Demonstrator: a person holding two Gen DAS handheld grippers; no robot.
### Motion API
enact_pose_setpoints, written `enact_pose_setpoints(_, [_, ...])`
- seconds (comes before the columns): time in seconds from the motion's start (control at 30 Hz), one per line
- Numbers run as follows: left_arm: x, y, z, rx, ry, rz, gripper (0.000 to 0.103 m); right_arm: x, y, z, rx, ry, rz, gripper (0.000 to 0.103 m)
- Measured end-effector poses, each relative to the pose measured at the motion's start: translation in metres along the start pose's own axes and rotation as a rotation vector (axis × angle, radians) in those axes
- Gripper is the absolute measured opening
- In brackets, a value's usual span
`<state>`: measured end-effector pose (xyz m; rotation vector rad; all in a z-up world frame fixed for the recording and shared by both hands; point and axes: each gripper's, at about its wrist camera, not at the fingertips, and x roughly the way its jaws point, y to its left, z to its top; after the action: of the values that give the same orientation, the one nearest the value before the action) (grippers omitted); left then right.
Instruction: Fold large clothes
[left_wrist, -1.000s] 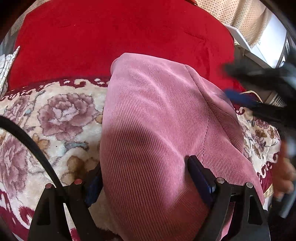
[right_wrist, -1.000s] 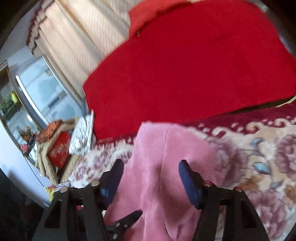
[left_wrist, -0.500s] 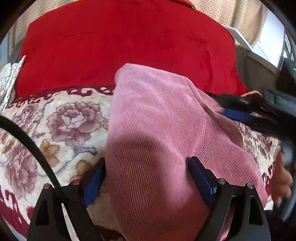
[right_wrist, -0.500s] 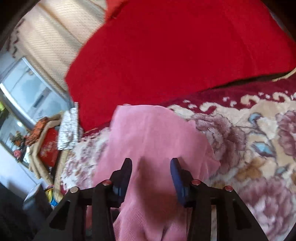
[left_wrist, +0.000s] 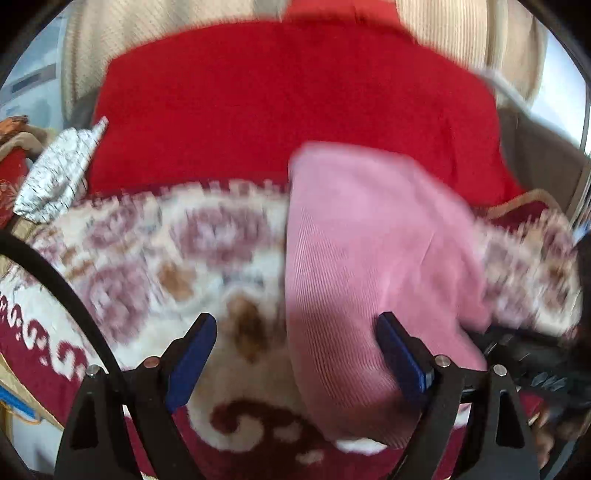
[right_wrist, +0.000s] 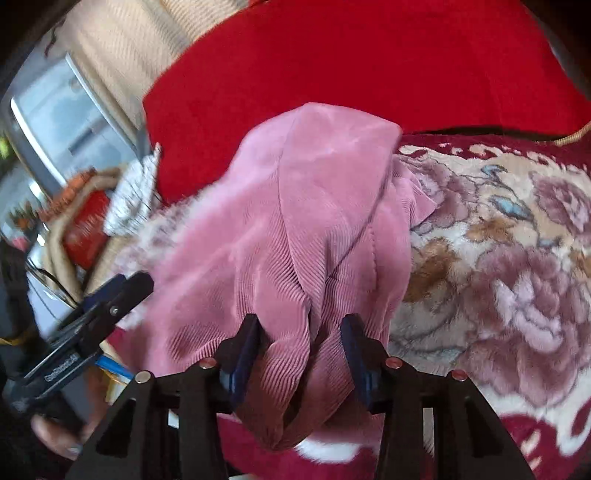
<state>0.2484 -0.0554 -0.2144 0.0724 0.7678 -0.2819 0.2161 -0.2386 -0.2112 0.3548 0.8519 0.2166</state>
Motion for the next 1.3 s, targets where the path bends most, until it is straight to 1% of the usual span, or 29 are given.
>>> enact_pose_setpoints(0.03, [0.004,0.001,-0.003,0.003,-0.002,0.008,0.09,0.0,0.001,-0.002,-0.017,-0.012,-0.005,0.051])
enact_pose_setpoints(0.1, [0.002,0.003,-0.002,0.011,0.002,-0.008,0.09,-0.001,0.002,-0.004,-0.018,-0.017,-0.011,0.051])
enact_pose_setpoints(0.17, [0.002,0.003,-0.001,0.021,-0.001,0.0,0.091,-0.003,0.003,-0.005,-0.023,-0.022,-0.015,0.051])
enact_pose_setpoints(0.23, [-0.005,-0.003,-0.003,0.037,-0.027,0.04,0.091,-0.005,0.005,-0.005,-0.016,-0.018,-0.022,0.051])
enact_pose_setpoints(0.33, [-0.026,-0.012,-0.005,0.079,-0.068,0.104,0.09,-0.019,0.017,-0.002,-0.033,-0.019,-0.046,0.057])
enact_pose_setpoints(0.4, [-0.042,-0.013,-0.005,0.092,-0.1,0.119,0.09,-0.036,0.026,0.0,-0.061,-0.042,-0.067,0.062])
enact_pose_setpoints(0.43, [-0.052,-0.014,-0.005,0.098,-0.126,0.137,0.09,-0.045,0.03,0.0,-0.072,-0.057,-0.086,0.067])
enact_pose_setpoints(0.47, [-0.061,-0.016,-0.005,0.101,-0.148,0.152,0.09,-0.054,0.034,0.0,-0.083,-0.074,-0.101,0.068])
enact_pose_setpoints(0.57, [-0.091,-0.018,-0.006,0.107,-0.211,0.173,0.09,-0.085,0.047,-0.002,-0.122,-0.14,-0.13,0.068])
enact_pose_setpoints(0.67, [-0.116,-0.018,-0.003,0.1,-0.242,0.193,0.09,-0.116,0.061,-0.006,-0.157,-0.204,-0.166,0.068])
enact_pose_setpoints(0.8, [-0.151,-0.017,0.003,0.078,-0.293,0.214,0.09,-0.157,0.074,-0.01,-0.161,-0.283,-0.206,0.07])
enact_pose_setpoints(0.87, [-0.168,-0.015,0.006,0.069,-0.317,0.221,0.094,-0.175,0.077,-0.012,-0.155,-0.312,-0.212,0.072])
enact_pose_setpoints(0.93, [-0.184,-0.015,0.009,0.064,-0.34,0.227,0.094,-0.195,0.083,-0.014,-0.146,-0.343,-0.229,0.072])
enact_pose_setpoints(1.0, [-0.201,-0.015,0.011,0.052,-0.363,0.243,0.095,-0.207,0.089,-0.017,-0.148,-0.362,-0.244,0.073])
enact_pose_setpoints(1.07, [-0.213,-0.015,0.013,0.041,-0.377,0.243,0.098,-0.221,0.095,-0.021,-0.145,-0.375,-0.257,0.076])
enact_pose_setpoints(1.3, [-0.253,-0.018,0.013,0.033,-0.426,0.26,0.099,-0.25,0.115,-0.035,-0.169,-0.39,-0.272,0.077])
